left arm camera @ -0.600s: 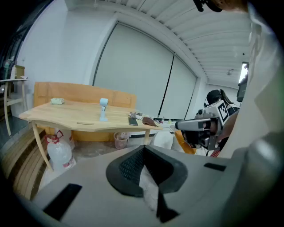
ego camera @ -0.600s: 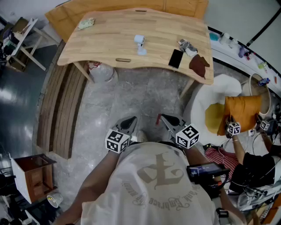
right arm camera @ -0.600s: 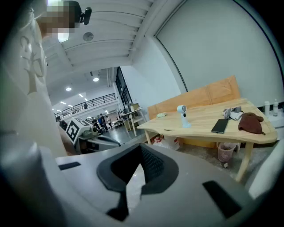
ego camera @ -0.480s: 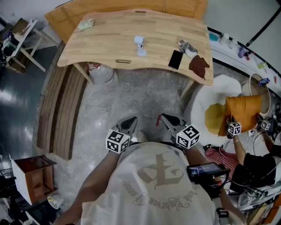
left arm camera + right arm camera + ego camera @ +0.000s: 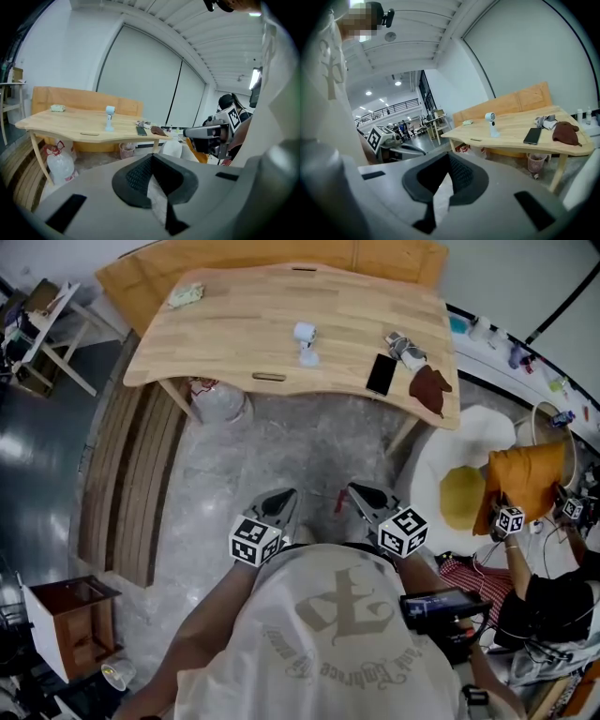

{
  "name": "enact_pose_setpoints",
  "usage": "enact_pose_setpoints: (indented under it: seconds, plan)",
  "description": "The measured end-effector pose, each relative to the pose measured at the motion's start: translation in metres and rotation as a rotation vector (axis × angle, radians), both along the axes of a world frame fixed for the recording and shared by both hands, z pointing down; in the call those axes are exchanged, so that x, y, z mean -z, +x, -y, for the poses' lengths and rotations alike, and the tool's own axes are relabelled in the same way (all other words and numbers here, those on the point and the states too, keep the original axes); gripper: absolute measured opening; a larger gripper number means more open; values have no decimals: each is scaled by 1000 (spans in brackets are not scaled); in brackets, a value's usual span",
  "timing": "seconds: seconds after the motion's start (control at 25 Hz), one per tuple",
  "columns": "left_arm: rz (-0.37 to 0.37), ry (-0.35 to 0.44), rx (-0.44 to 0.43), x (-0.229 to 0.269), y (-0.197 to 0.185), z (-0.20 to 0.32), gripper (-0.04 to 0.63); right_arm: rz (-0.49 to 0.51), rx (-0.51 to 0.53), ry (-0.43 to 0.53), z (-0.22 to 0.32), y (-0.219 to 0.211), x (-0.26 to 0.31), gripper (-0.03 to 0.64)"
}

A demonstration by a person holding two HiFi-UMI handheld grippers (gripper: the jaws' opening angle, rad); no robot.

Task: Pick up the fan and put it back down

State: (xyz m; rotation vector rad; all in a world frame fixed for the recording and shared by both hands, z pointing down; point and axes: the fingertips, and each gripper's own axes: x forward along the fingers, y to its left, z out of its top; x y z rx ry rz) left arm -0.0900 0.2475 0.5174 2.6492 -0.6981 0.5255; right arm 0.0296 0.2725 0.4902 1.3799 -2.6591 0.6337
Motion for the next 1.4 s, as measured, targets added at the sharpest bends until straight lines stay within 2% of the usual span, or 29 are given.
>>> enact_pose_setpoints:
  seconds: [0.16, 0.32, 0.6, 1.0, 1.4]
  plan:
    - [-8, 12, -14, -5, -12, 9, 11, -16, -15, 8, 9, -10, -6, 14]
    - [9, 22, 19, -12, -43, 22, 11, -11, 9, 16, 27, -37, -14, 14]
    - [-7, -13, 28, -4, -40, 24, 11, -53, 17, -4, 35, -33, 6, 14]
    - [14, -30, 39, -14, -56, 36, 11, -53, 32, -33, 43, -46, -6, 14]
    - [17, -14, 81, -16, -43, 80, 11, -54, 72, -54, 97, -36, -22, 14]
